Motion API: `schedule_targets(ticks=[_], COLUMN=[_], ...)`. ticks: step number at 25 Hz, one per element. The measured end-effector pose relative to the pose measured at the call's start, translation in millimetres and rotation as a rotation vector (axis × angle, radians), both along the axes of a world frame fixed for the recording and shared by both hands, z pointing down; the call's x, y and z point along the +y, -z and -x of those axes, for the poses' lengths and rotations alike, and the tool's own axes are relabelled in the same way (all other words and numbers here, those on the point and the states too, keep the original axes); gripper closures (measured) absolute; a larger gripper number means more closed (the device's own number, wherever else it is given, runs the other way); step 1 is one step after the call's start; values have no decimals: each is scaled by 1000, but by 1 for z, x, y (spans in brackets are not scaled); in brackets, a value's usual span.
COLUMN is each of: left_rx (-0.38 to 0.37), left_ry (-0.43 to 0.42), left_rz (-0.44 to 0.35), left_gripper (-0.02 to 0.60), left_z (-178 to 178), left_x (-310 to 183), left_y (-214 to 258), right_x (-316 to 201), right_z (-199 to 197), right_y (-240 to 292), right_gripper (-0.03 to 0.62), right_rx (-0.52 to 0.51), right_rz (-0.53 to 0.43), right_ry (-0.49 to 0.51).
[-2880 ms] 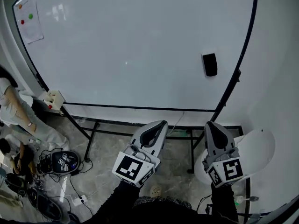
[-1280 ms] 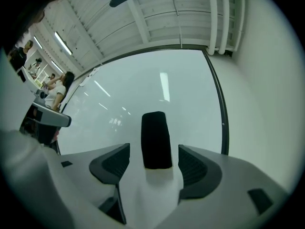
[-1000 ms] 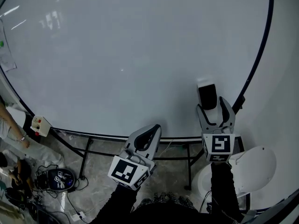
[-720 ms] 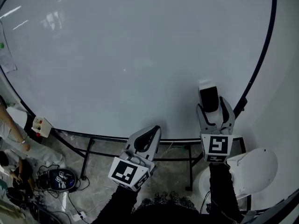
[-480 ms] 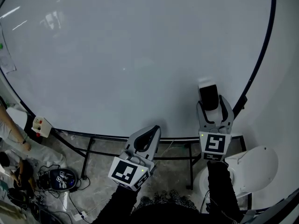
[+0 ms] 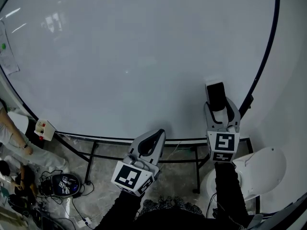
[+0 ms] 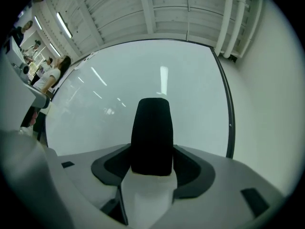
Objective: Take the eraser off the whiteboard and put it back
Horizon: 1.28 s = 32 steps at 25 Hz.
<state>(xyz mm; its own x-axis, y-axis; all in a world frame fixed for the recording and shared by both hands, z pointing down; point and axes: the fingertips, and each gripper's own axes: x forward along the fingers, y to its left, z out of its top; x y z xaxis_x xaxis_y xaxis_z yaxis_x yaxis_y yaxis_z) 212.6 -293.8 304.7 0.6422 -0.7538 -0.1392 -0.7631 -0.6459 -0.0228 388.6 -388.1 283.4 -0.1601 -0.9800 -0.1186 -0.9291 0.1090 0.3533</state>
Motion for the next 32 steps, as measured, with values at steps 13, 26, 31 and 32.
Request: schedule_targets(ticks=[13,26,31,32], left_rx=[-11,5,-5,-1], left_ry=[-42,-123,-124,-120], left_rz=[3,-5,-18,-21], left_gripper=[575,575,575,575], left_z=[29,17,8,7], left_x=[23,40,47,48], left_y=[-2,-2,2,4], right_x=[61,128,134,134], right_z=[24,11,6,5], right_y=[6,29,32,33], right_gripper=[319,319,319,319], right_rx=[-70,-103,-87,-88], right_rz=[14,-49,-64,-64], right_ry=[39,-33,-24,-19])
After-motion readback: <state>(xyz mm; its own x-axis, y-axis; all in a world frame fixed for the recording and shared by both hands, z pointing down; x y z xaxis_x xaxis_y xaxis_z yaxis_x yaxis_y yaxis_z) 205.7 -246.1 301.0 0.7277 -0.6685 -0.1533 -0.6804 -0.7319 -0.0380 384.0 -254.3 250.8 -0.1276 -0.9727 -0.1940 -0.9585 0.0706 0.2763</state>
